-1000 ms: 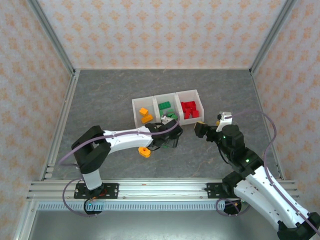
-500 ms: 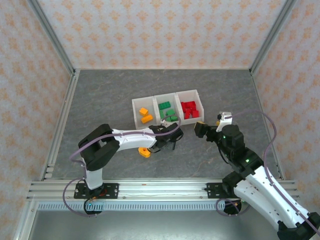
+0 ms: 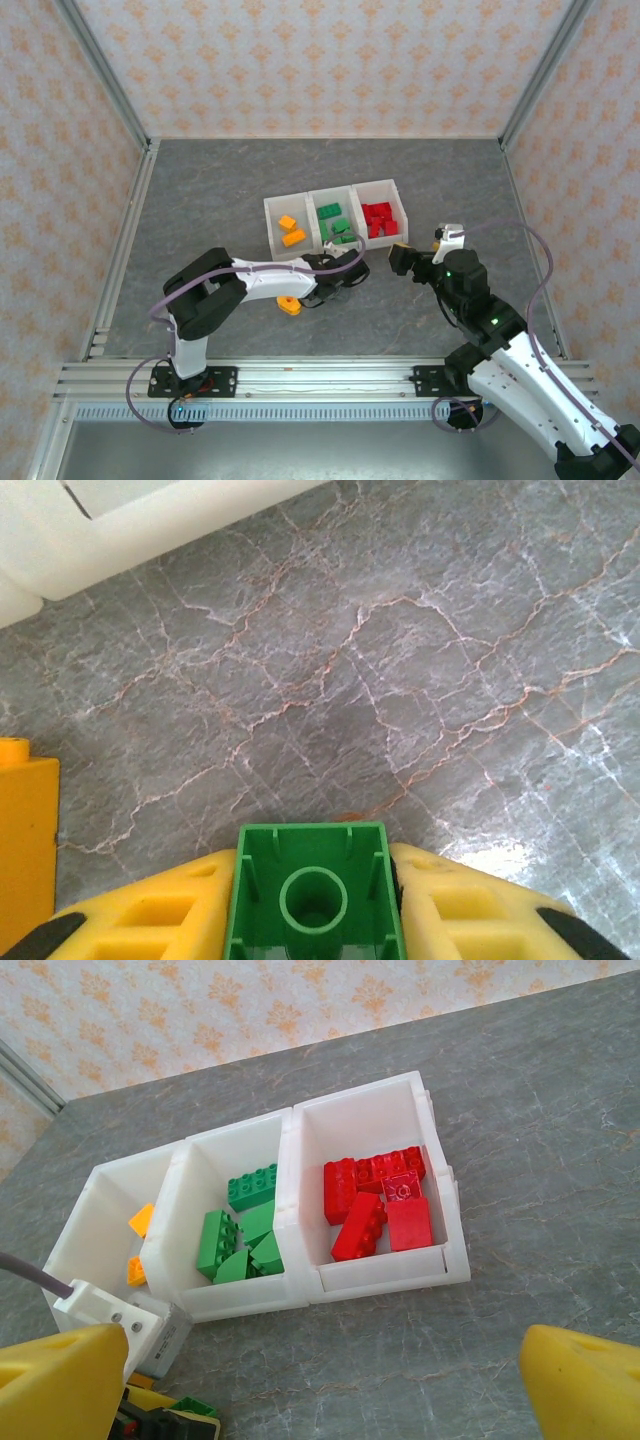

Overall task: Sort the legos into containers by color
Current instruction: Pick up the lego from the center of the table.

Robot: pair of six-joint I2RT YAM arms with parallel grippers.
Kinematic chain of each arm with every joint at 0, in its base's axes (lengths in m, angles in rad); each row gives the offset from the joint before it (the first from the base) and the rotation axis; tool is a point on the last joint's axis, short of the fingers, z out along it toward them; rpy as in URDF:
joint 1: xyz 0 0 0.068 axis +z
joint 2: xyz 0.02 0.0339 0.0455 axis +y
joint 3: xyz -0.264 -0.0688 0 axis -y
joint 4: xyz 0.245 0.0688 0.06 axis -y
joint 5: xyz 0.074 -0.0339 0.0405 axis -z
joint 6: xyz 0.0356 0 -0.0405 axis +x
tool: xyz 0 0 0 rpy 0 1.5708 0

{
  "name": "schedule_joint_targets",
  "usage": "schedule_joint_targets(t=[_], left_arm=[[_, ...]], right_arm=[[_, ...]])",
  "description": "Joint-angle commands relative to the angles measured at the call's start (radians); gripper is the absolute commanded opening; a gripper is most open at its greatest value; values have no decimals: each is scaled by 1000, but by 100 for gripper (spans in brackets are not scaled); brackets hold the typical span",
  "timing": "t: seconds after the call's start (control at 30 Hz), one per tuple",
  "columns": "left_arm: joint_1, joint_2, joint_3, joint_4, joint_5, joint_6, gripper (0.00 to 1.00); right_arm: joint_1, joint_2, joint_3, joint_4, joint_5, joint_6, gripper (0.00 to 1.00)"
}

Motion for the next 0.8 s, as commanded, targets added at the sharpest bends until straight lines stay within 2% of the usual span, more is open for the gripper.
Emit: schedule_joint_targets(t=[0.0,0.17,0.47,0.6,0.77], left_arm=[[4,44,-28,-13,22,-20,33],[-13,-8,11,-30,-14,-10,22],[-21,-107,77,-28,-87,-5,23],[17,-135,102,14,-79,16,22],[101,-127,213,0,-39,68,21]], right_arm=[[6,-6,-2,4,35,6,100],[6,-6,1,0,39,7,100],[6,-29,1,2,47,8,100],[5,-51,0,1,56,8,100],[6,-79,-2,3,70,12,100]])
